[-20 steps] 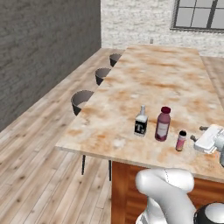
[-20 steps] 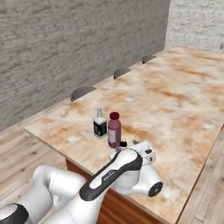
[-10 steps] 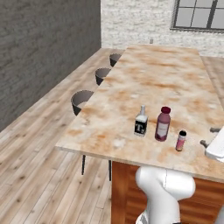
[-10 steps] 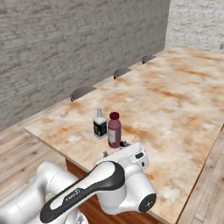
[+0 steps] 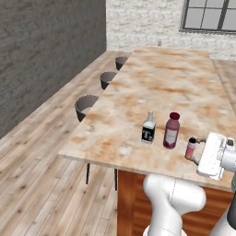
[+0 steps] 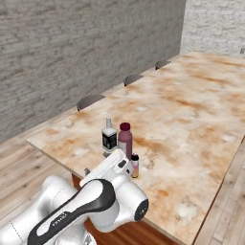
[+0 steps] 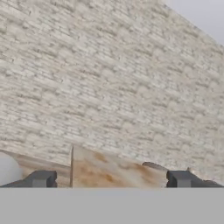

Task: Move the drinks to the dining counter.

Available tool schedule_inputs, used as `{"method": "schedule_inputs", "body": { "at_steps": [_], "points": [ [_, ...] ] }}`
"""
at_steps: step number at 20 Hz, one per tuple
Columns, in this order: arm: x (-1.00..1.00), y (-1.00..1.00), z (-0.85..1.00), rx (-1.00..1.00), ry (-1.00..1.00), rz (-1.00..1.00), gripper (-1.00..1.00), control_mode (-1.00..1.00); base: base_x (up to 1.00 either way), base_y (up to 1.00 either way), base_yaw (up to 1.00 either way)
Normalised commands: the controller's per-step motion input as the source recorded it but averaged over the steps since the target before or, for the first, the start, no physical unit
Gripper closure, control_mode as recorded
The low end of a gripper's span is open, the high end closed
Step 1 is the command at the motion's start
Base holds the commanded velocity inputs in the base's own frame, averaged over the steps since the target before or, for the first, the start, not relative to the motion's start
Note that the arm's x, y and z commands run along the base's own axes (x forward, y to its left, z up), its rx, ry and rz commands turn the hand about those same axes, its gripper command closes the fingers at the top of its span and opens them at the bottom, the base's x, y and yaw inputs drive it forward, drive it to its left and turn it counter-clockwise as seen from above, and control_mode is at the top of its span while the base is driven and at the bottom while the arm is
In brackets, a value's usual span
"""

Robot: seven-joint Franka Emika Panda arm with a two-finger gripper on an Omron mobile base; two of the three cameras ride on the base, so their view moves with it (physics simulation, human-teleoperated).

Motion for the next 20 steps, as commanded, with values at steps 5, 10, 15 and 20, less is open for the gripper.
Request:
{"method": "schedule_inputs", "body": {
  "at_steps": [5,10,15,20],
  "points": [
    [0.11,0.23,0.00,-0.02,0.00,0.44,-1.00,-1.00,0.00,0.00,0.00],
    [0.21,0.24,0.00,-0.03,0.00,0.43,-1.00,-1.00,0.00,0.00,0.00],
    [0.00,0.10,0.00,-0.02,0.00,0.11,-1.00,-1.00,0.00,0.00,0.00],
    [0.00,0.00,0.00,0.00,0.00,0.00,-1.00,1.00,-0.15,0.00,0.00]
  ]
}}
